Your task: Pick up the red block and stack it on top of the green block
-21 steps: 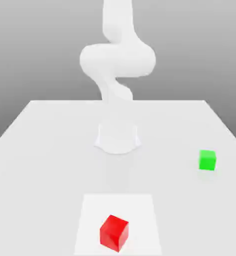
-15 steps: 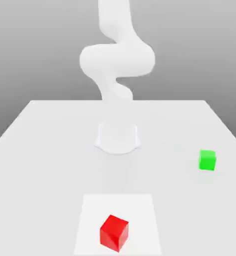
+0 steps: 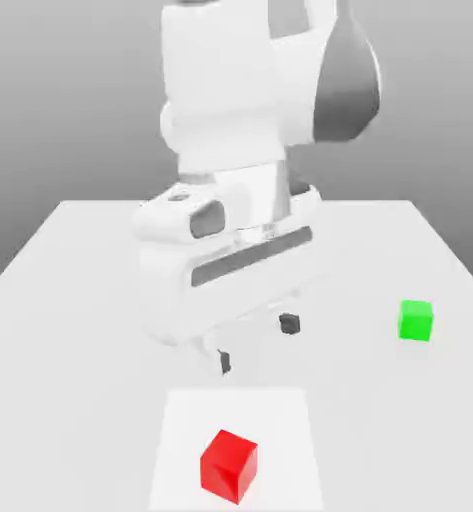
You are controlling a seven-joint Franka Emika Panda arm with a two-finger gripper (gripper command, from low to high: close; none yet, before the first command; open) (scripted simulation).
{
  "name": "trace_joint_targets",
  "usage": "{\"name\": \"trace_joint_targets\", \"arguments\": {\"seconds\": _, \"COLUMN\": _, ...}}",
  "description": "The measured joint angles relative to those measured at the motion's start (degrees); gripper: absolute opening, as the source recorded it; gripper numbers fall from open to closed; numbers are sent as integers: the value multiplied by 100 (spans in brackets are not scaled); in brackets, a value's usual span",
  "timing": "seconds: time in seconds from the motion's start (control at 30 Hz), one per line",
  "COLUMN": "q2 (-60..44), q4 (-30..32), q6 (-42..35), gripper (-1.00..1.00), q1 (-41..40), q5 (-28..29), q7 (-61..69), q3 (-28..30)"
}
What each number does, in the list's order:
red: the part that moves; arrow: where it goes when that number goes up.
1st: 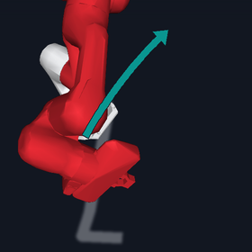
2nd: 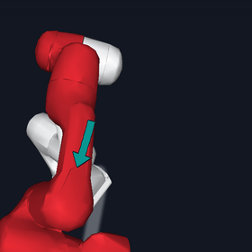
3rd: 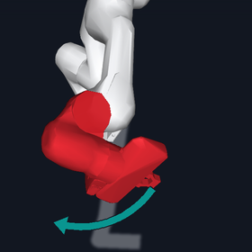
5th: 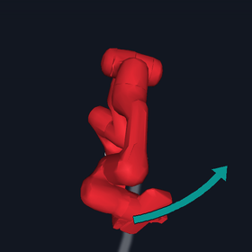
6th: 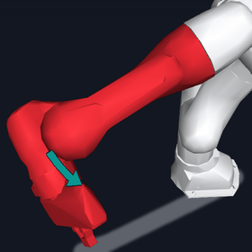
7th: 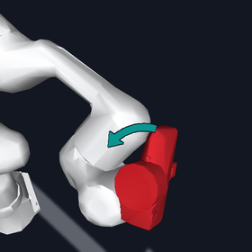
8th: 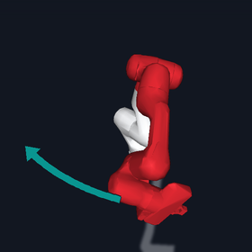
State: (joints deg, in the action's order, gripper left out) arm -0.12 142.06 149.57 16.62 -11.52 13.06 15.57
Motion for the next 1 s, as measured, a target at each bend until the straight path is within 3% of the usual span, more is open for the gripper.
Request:
{"name": "trace_joint_targets", "arguments": {"seconds": 0.2, "q2": -1025, "q4": 248, "q6": 549, "gripper": 0, "q1": -92, "q5": 372, "q7": 921, "q3": -14}}
{"name": "trace_joint_targets", "arguments": {"seconds": 0.33, "q2": -1799, "q4": 150, "q6": 1157, "gripper": 0, "q1": -357, "q5": 24, "q7": 1290, "q3": -353}}
{"name": "trace_joint_targets", "arguments": {"seconds": 0.37, "q2": -1999, "q4": 119, "q6": 1318, "gripper": -100, "q1": -455, "q5": -86, "q7": 1376, "q3": -474}}
{"name": "trace_joint_targets", "arguments": {"seconds": 0.6, "q2": -2046, "q4": 111, "q6": 1344, "gripper": -100, "q1": -471, "q5": -113, "q7": 1399, "q3": -495}}
{"name": "trace_joint_targets", "arguments": {"seconds": 0.77, "q2": -1190, "q4": 261, "q6": 656, "gripper": -100, "q1": -230, "q5": 430, "q7": 999, "q3": -145}}
{"name": "trace_joint_targets", "arguments": {"seconds": 1.0, "q2": -564, "q4": 753, "q6": 442, "gripper": -100, "q1": 467, "q5": 63, "q7": 1824, "q3": -1026}}
